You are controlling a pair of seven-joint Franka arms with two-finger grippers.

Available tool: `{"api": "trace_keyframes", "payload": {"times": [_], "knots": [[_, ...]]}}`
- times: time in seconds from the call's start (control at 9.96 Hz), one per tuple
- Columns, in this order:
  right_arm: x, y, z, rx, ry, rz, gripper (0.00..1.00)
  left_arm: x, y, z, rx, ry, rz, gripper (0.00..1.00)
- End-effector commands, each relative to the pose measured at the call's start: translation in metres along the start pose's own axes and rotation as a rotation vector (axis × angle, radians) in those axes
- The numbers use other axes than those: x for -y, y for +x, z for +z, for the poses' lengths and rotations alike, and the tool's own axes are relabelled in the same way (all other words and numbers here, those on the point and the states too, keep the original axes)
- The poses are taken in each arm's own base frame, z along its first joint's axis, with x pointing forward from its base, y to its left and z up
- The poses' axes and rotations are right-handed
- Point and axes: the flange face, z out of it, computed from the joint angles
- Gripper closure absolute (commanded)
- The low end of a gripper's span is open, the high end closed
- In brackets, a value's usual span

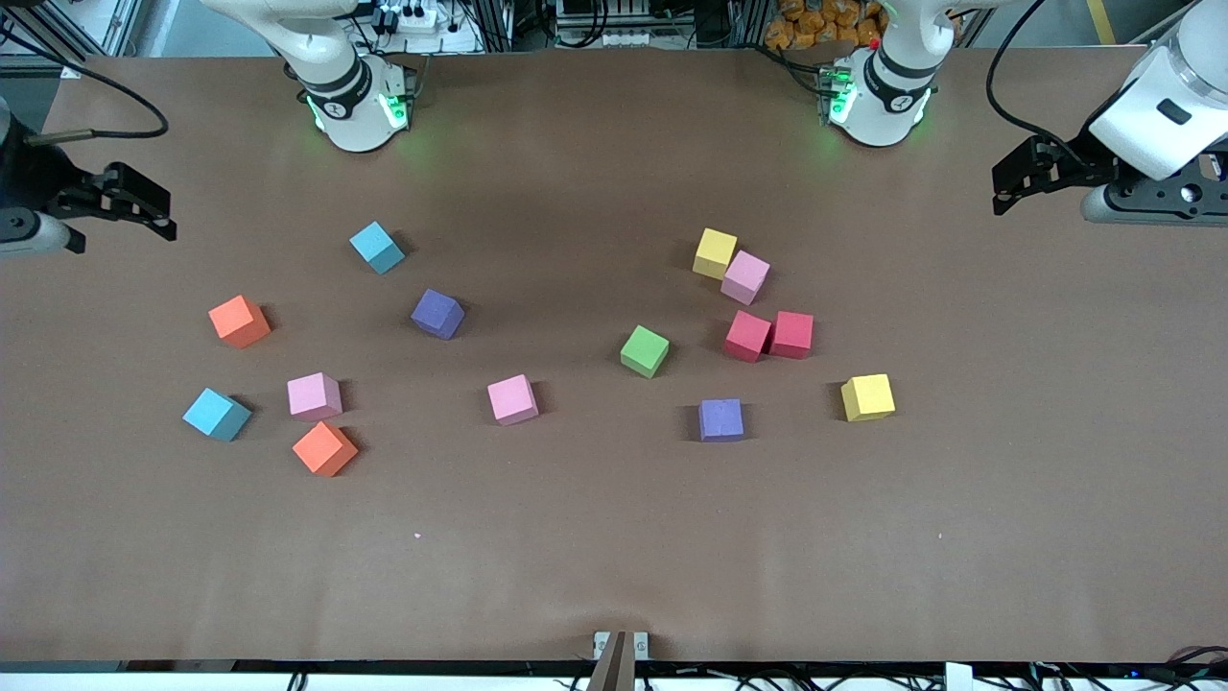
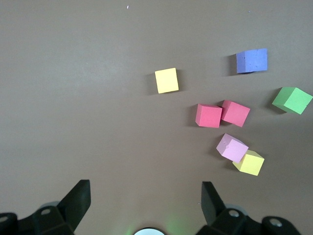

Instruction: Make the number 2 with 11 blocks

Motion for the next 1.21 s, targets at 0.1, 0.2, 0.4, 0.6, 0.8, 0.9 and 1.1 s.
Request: {"api": "trace_keyframes", "payload": {"times": [0.1,0.2,0.4,0.6,0.8,0.9,1.1], "knots": [[0.005,0.001,-0.001,-0.016,-0.005,0.035,0.00,-0.003,0.000,-0.004,0.009,-0.021,0.038,0.00],[0.004,0.005,0.002,-0.023,-0.005,0.042,0.00,-0.001,0.002,-0.002,0.012,-0.023,0.035,0.00],[0.007,0.010,0.004,-0.035,-0.006,0.037,0.00,-0.003,0.012,0.017,0.048,-0.016,0.025,0.00],[-0.002,0.014,0.009,-0.032,-0.007,0.051,0.00,-0.014,0.039,0.070,0.145,-0.029,0.025,0.00],[-0.011,0.013,0.010,-0.027,-0.010,0.064,0.00,-0.030,0.053,0.116,0.161,-0.031,-0.008,0.00],[-0.015,0.014,0.012,-0.023,-0.009,0.070,0.00,-0.039,0.054,0.139,0.154,-0.027,-0.039,0.00],[-0.017,0.022,0.035,0.022,-0.004,0.062,0.00,-0.067,0.047,0.189,0.142,-0.014,-0.118,0.00]]}}
